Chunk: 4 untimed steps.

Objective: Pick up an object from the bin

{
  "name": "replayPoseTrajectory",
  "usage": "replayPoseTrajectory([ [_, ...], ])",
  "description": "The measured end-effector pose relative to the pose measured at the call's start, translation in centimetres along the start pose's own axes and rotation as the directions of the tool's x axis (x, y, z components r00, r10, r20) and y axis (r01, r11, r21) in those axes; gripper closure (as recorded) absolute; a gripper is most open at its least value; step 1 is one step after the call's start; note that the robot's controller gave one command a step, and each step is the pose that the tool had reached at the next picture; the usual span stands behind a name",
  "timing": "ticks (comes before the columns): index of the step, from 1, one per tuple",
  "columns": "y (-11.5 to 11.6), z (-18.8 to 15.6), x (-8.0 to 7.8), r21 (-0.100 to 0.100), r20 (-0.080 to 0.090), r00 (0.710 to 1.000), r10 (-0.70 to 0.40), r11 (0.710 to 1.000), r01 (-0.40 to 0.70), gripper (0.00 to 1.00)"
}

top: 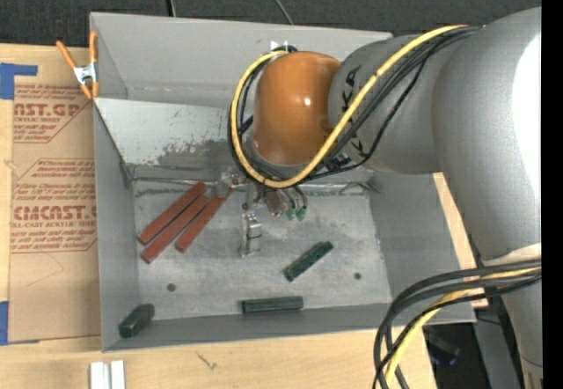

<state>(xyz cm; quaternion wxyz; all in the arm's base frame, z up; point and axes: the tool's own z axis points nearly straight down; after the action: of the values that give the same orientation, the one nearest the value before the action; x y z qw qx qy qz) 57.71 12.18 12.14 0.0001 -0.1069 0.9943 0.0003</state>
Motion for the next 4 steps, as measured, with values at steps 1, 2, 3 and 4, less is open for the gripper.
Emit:
replayPoseTrajectory([
  [1, 2.5, 4.0, -2.0, -0.001, 0.005, 1.000, 0.008, 1.000, -0.008, 0.00],
  [2, 3.6, 5.4, -1.7, 0.001, 0.007, 0.991, -0.136, 0.991, 0.136, 0.00],
  [3, 8.1, 4.9, -2.9, 0.000, 0.006, 0.916, -0.402, 0.916, 0.402, 1.00],
  [4, 8.1, 4.9, -2.9, 0.000, 0.006, 0.916, -0.402, 0.916, 0.402, 1.00],
])
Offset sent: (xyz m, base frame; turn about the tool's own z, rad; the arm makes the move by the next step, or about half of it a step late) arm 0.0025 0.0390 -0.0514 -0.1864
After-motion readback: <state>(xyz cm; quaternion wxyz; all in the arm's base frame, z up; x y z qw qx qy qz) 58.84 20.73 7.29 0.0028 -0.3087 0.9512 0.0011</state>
